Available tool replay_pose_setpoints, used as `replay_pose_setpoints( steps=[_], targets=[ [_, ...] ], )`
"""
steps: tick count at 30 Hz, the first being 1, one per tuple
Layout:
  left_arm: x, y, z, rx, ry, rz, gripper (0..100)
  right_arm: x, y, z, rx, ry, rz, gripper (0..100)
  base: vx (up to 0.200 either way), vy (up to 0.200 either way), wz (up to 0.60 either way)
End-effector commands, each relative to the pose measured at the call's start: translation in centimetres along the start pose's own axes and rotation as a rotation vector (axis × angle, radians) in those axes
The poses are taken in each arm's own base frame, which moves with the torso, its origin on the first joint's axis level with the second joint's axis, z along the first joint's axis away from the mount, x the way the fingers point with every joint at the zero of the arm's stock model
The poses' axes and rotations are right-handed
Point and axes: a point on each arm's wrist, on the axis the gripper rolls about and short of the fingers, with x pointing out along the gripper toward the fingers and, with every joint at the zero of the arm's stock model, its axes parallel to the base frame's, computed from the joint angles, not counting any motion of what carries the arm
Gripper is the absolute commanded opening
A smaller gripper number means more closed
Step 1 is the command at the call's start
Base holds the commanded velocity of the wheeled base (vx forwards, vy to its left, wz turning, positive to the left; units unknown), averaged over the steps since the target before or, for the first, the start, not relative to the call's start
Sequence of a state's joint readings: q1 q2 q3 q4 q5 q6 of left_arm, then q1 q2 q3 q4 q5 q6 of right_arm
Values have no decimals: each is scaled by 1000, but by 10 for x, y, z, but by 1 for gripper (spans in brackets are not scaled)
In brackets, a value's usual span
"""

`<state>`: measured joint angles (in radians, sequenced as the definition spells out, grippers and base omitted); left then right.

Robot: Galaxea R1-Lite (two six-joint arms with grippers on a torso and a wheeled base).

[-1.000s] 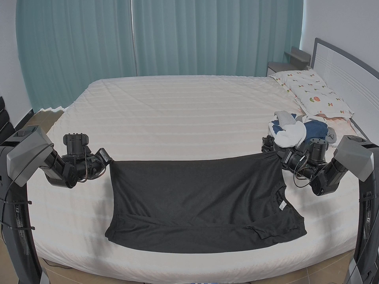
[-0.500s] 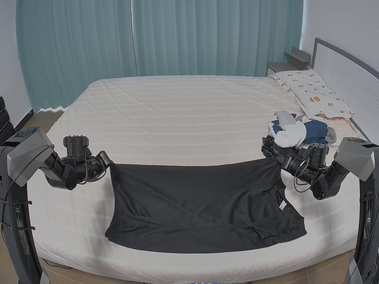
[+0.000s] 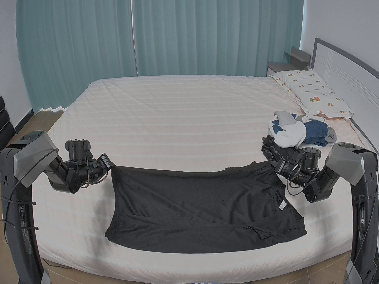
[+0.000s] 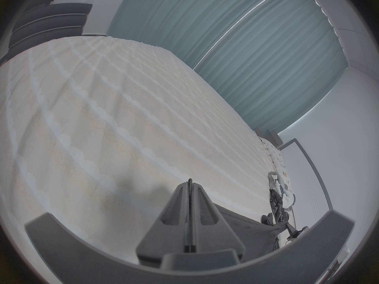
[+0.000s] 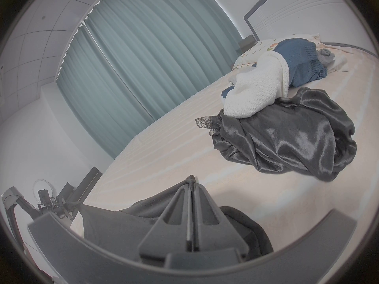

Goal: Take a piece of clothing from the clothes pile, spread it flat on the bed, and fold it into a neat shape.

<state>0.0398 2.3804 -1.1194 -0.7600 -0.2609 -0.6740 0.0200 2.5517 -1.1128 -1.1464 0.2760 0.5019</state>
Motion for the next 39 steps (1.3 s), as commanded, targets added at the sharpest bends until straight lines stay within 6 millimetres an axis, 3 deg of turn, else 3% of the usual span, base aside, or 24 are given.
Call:
replay_pose_setpoints(
  steps=[1,13,29,39],
  targets=[
    [0,2,-3,-5,8,5,0,-4,-1,0,4,4,-5,0,0,0,0],
    [0,3,-4,2,13,9,0,-29,-7,7,17,-3,-38,0,0,0,0],
    [19,15,-13,67,37,21,0,-16,-20,-7,25,14,-51,0,0,0,0],
    [16,18,-18,66,55,26,0,-24,-18,-8,28,22,-50,0,0,0,0]
  ],
)
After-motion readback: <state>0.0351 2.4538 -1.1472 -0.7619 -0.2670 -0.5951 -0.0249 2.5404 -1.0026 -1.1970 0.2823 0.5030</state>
